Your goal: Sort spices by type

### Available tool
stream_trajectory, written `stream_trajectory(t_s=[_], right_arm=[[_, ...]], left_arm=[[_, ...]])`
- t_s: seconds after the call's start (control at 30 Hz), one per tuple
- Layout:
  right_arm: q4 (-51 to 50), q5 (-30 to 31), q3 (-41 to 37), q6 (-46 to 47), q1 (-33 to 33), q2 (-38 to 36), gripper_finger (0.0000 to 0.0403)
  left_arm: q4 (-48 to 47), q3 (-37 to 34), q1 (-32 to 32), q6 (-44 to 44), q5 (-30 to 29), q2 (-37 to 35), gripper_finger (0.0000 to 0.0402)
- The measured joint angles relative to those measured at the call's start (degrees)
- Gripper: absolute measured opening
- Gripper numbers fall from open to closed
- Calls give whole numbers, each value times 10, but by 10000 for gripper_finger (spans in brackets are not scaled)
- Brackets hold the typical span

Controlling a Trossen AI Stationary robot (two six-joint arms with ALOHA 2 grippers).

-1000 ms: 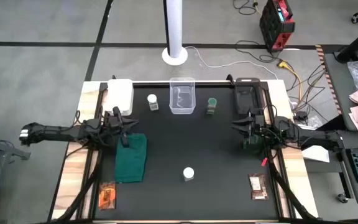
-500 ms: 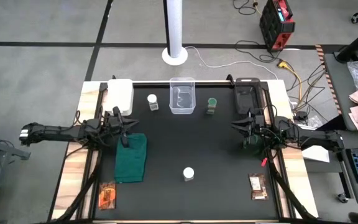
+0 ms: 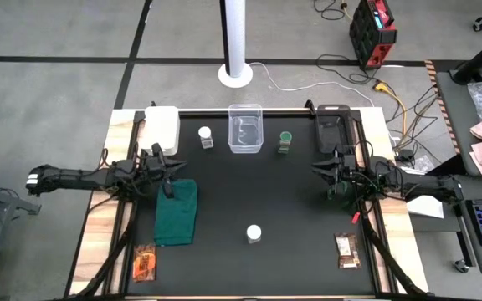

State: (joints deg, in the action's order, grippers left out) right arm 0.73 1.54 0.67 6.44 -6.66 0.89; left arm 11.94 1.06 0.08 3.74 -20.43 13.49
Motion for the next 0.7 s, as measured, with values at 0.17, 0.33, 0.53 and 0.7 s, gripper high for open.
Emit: stream_trajectory(t_s=[0.17,0.33,0.53,0.7], right_arm=[[0,0,0,0,0,0,95],[0,0,0,0,0,0,98],[0,0,0,0,0,0,85],[0,0,0,0,0,0,72]], left_arm=[[0,0,0,0,0,0,2],[0,0,0,0,0,0,2],[0,0,0,0,0,0,2],[0,0,0,0,0,0,2]])
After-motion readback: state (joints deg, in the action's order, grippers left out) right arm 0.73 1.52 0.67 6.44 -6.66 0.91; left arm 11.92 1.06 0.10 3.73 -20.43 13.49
